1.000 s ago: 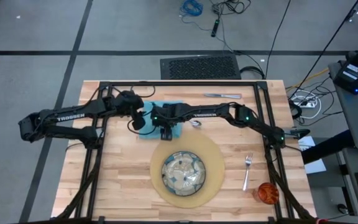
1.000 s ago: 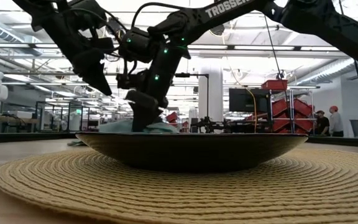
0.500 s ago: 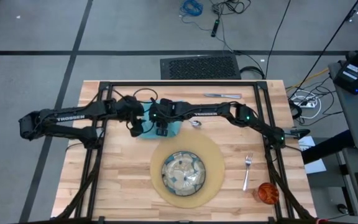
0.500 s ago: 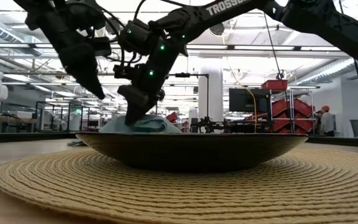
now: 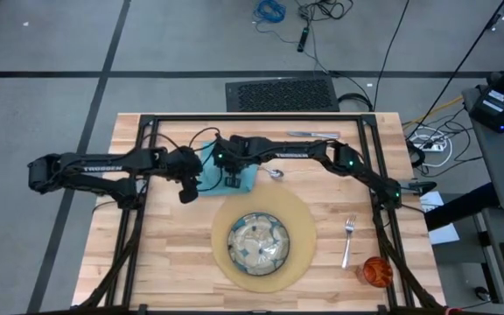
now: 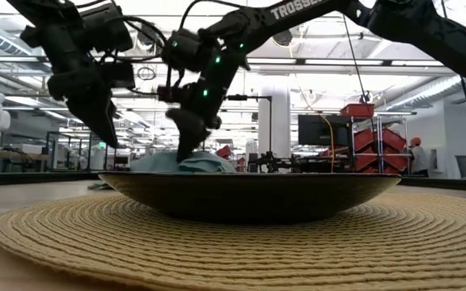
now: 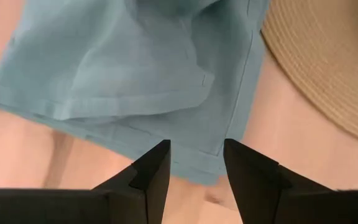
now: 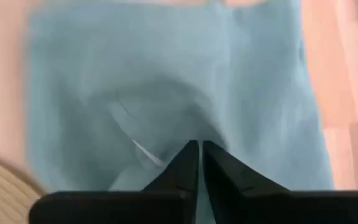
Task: Set table place
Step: Fold the blue napkin
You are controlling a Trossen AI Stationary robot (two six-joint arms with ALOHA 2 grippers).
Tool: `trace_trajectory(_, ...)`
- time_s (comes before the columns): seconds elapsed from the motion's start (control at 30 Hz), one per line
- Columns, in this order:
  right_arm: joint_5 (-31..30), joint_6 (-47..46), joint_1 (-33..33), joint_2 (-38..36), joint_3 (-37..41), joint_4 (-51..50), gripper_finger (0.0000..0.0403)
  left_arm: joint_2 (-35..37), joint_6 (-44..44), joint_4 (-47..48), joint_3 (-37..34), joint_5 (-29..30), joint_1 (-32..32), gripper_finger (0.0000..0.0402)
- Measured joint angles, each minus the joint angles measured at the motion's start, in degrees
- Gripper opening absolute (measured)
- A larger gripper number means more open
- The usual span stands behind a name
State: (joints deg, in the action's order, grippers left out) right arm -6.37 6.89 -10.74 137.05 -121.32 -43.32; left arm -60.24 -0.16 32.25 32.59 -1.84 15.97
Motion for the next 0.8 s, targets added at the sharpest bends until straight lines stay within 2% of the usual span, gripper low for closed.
trace_trajectory(0.17, 7.67, -0.44, -0.29, -5.06, 0.00, -0.16, 0.0026, -0.94, -2.44, -3.80, -2.71, 1.24, -0.02, 0.0137)
trace_trajectory(0.37, 13.46, -0.38, 0.28, -7.97, -0.10, -7.65, 0.0070, -1.99, -1.71, -7.11, -6.56, 15.27, -3.38, 0.0137)
trace_trajectory(0.5, 12.68, -1.13, 0.96, -7.95, -0.02, -13.03, 0.0117, -4.60, -0.39, -9.20, -7.69, 24.41, -7.02, 0.0137)
trace_trajectory(0.67, 12.57, -1.73, 1.55, -7.93, 0.00, -15.90, 0.0159, -11.18, 1.68, -9.80, -7.82, 30.31, -8.28, 0.0157)
trace_trajectory(0.7, 13.58, -1.73, 1.73, -7.94, 0.00, -15.92, 0.0165, -12.48, 2.05, -10.90, -7.86, 30.71, -8.29, 0.0164)
trace_trajectory(0.8, 21.54, -2.33, 2.57, -8.21, 1.07, -13.61, 0.0177, -14.86, 1.93, -14.29, -7.81, 32.12, -9.27, 0.0183)
